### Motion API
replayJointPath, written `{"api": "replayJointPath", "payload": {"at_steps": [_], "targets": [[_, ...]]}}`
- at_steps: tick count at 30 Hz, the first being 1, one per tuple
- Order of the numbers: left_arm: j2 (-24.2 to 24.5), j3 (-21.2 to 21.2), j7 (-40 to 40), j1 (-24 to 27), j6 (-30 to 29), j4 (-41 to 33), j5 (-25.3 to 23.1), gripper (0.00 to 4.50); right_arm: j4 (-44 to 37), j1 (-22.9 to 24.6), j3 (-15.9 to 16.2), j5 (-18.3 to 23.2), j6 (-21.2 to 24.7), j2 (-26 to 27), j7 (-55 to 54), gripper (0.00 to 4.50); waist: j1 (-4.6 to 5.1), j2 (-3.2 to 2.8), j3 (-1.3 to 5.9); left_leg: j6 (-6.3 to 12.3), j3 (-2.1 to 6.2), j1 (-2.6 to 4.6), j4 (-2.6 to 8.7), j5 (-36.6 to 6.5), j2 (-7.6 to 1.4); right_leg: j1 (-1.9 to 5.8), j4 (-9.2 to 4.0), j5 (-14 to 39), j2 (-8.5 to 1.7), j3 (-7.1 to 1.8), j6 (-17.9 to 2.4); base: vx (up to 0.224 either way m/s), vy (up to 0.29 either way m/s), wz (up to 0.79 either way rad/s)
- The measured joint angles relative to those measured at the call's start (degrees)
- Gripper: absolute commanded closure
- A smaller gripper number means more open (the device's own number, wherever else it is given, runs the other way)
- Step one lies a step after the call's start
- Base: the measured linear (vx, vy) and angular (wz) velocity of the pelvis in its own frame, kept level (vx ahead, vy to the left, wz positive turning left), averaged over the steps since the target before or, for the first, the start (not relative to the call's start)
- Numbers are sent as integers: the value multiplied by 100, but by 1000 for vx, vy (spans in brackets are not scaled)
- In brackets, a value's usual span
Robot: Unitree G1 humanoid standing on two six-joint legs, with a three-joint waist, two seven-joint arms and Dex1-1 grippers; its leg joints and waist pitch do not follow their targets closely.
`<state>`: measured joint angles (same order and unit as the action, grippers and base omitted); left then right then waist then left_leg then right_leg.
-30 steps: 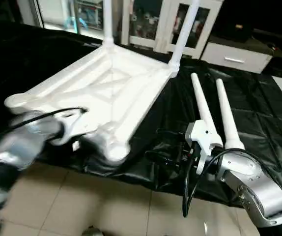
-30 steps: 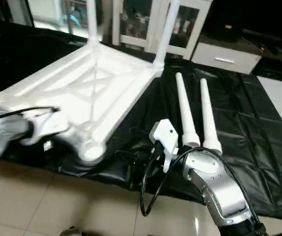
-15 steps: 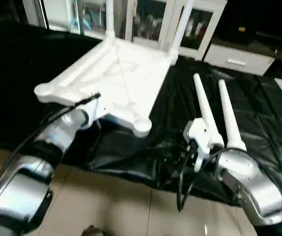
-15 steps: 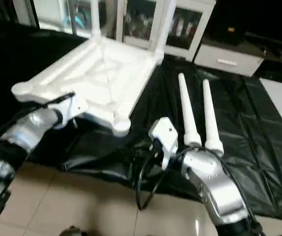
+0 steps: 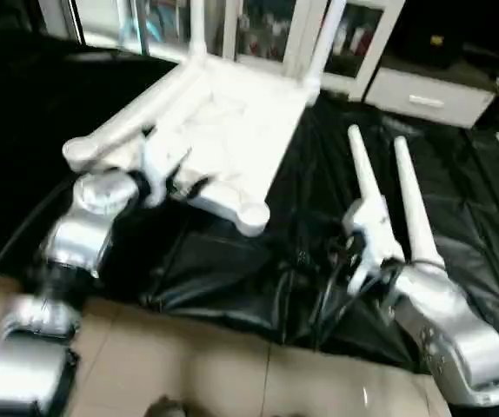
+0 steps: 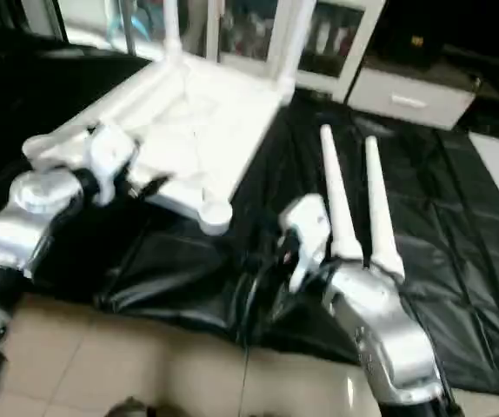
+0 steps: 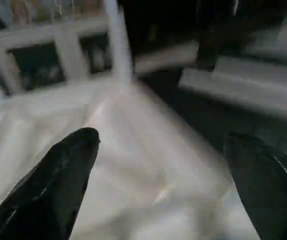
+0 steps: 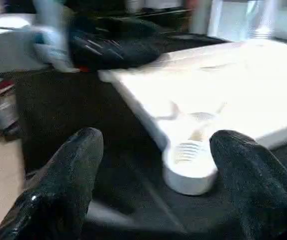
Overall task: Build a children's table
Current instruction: Rotate table base
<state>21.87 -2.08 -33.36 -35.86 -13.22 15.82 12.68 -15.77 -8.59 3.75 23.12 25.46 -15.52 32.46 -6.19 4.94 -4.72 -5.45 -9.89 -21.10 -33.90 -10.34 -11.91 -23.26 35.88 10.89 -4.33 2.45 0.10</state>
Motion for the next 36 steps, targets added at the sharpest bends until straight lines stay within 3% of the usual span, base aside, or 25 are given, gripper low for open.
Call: {"api": "replayJointPath", "payload": {"at_steps": [2, 5, 8, 11, 14, 18, 22, 24, 27, 30, 32, 34, 35, 36], "targets": [[-243, 252, 526, 329, -204, -338, 57, 6, 97, -137, -161, -222, 151, 258, -619, 77, 72, -29, 12, -1, 2, 12, 4, 0, 0, 3, 10, 2, 3, -5, 5, 0, 0, 0], [-794, 353, 1417, 1107, 46, -671, -242, 6, 369, -354, -491, -702, 267, 722, -1756, 77, 142, -41, 12, -6, 8, 11, 9, 3, -1, 1, 13, -2, 5, -4, 35, 0, 0, 0], [-1176, 345, 2042, 1815, 165, -886, -515, 6, 517, -266, -463, -1178, 243, 744, -2323, 77, 138, -45, 8, -8, 15, -2, 9, 5, -4, -9, 11, 4, 12, 1, 60, 0, 0, 0], [-1093, 426, 2255, 1944, 174, -1238, -717, 6, 529, -178, -299, -1279, 151, 661, -2300, 77, 133, -53, 4, -9, 19, -6, 11, 5, -5, -14, 10, 2, 16, -2, 64, 0, 0, 0], [-1125, 399, 2371, 2014, 119, -1763, -764, 6, 506, -46, -279, -1104, 144, 784, -2157, 77, 122, -50, 8, -8, 14, -6, 9, 4, -4, -9, 0, 5, 14, -7, 69, 0, 0, 0], [-1139, 77, 2276, 2017, 105, -1853, -904, 6, 516, -110, -268, -1025, 213, 904, -2133, 77, 128, -48, 9, -7, 7, -8, 6, 4, 1, -11, -8, 3, 13, -20, 72, 0, 0, 0], [-1351, 26, 2237, 1996, 137, -1853, -848, 6, 562, -310, -280, -1023, 266, 851, -2110, 77, 145, -51, 8, -6, 5, 15, 19, 0, 0, 0, -13, 11, 14, -18, 84, 0, 0, 0], [-1367, -13, 2245, 1993, 169, -1852, -857, 6, 619, -315, -269, -1027, 267, 772, -2045, 77, 154, -61, 1, 0, 4, 75, 60, -5, 1, 57, -55, 32, 17, -7, 119, 0, 0, 0], [-1392, -24, 2258, 1994, 189, -1852, -867, 6, 704, -314, -259, -1028, 294, 742, -1943, 77, 213, -101, -25, -3, -4, 281, 175, -26, 0, 251, -194, 36, 28, 24, 117, 17, 1, -2], [-1419, -63, 2267, 1995, 193, -1853, -902, 6, 707, -315, -257, -1024, 318, 739, -1912, 77, 274, -123, -13, -6, 3, 348, 232, -32, -3, 345, -280, 41, 42, 39, 117, 61, 9, -4], [-1424, -65, 2266, 2017, 193, -1852, -908, 6, 712, -330, -250, -998, 327, 757, -1869, 77, 284, -130, -9, -36, -108, 459, 257, -92, -27, 331, -274, 54, 77, -59, 78, 69, 12, -15], [-1365, -9, 2267, 2027, 192, -1851, -906, 6, 724, -384, -177, -934, 368, 810, -1829, 77, 284, -127, -11, -87, -326, 687, 264, -218, -93, 317, -153, 143, 106, -158, -59, 106, 0, -56], [-1348, 28, 2270, 2020, 192, -1851, -905, 6, 723, -397, -164, -920, 382, 805, -1823, 77, 287, -119, -8, -120, -377, 768, 258, -284, -87, 319, -99, 194, 108, -197, -88, 136, 0, -67], [-1352, 42, 2270, 2015, 193, -1853, -905, 6, 723, -393, -168, -927, 389, 788, -1825, 77, 274, -116, 11, -165, -432, 822, 239, -376, -75, 350, -63, 232, 166, -301, -74, 173, 4, -64]]}}
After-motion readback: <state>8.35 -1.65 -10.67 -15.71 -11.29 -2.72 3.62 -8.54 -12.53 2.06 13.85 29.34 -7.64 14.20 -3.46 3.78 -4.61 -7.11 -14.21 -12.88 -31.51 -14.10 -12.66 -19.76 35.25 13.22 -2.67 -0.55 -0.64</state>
